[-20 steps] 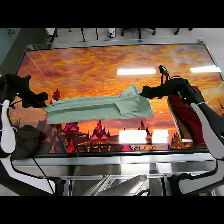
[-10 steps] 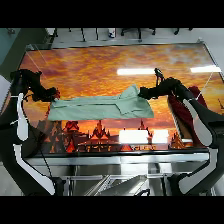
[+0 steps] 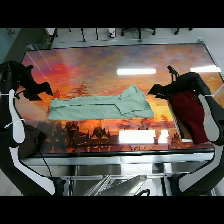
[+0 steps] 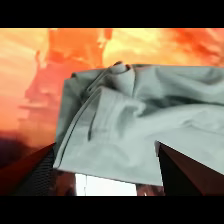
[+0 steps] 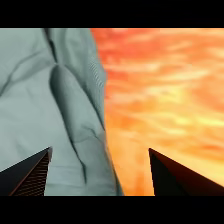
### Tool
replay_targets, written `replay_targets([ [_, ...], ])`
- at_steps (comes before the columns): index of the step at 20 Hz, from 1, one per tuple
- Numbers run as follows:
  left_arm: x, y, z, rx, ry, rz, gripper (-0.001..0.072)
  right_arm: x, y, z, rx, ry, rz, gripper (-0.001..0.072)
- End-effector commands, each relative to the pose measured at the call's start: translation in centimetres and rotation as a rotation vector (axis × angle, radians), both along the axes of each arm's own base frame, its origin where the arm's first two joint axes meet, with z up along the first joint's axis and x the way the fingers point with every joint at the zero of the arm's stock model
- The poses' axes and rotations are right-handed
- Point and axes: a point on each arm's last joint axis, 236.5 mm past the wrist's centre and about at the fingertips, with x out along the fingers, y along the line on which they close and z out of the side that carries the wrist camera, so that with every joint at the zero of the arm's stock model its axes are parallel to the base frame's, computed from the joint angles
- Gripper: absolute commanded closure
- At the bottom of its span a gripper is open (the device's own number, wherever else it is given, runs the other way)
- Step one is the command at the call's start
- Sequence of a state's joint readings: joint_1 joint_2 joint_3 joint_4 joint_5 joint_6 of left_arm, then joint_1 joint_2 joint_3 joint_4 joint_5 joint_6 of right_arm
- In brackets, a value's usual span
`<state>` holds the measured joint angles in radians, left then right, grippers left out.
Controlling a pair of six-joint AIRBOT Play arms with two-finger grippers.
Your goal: Fold the shirts.
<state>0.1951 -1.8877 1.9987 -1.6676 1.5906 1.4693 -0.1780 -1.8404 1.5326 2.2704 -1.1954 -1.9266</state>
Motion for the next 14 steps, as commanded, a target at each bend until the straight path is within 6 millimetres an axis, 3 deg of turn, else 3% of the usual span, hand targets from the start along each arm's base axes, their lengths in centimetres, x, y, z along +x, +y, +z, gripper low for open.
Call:
replay_targets([
  [1, -1.1, 1.1, 3.1, -0.003, -0.066, 0.083, 0.0019, -2.5, -1.2, -1.4, 0.074, 0.116, 0.033, 0.0019],
  [7, -1.5, -0.8, 7.6, 0.013, -0.168, 0.048, 0.0019, -2.5, 3.0, -4.9, 0.176, 0.169, 0.07, 0.0019],
  [12, -0.3, -4.7, 8.6, 0.012, -0.227, -0.034, 0.002, -2.6, 7.0, -6.6, 0.151, 0.167, 0.124, 0.0046],
  [14, 0.6, -6.6, 8.9, 0.011, -0.264, -0.072, 0.0021, -2.4, 8.1, -6.4, 0.145, 0.154, 0.147, 0.0433],
])
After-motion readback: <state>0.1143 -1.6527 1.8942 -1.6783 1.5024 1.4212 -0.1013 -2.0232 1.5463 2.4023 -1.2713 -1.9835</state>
